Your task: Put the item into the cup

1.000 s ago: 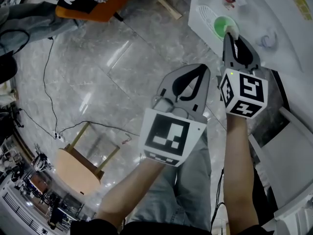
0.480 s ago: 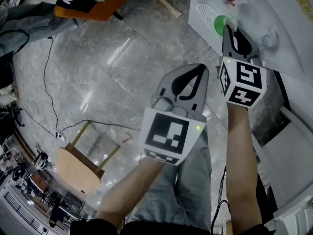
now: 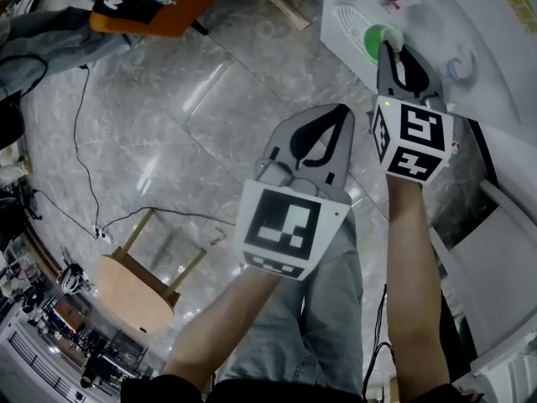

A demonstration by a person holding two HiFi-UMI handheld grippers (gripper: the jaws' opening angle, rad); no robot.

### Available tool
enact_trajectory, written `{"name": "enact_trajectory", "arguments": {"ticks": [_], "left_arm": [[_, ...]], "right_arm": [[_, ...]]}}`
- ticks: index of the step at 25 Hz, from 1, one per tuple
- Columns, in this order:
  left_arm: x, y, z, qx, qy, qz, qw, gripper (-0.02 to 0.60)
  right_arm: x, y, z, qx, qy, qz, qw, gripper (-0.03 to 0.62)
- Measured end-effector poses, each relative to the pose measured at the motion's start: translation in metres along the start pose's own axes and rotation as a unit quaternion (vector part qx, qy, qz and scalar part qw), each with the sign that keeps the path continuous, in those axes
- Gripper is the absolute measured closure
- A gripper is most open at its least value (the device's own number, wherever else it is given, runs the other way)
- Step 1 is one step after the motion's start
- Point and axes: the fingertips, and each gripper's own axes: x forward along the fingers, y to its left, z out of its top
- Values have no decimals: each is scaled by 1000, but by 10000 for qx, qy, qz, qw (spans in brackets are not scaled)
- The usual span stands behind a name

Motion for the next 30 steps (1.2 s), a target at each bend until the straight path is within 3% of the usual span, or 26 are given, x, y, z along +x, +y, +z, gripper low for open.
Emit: {"name": "enact_trajectory", "arguments": {"ticks": [7, 13, 30], "left_arm": [[0, 1, 3, 82, 13, -3, 10000, 568], [0, 6, 9, 101, -47, 55, 9999, 566], [-30, 7, 30, -9, -397, 264, 9989, 567]], "right_arm": [[-2, 1, 3, 14, -49, 8, 10000, 488], [-11, -8, 6, 89, -108, -158, 9998, 575], [-92, 8, 12, 146, -194, 3, 9997, 582]]}}
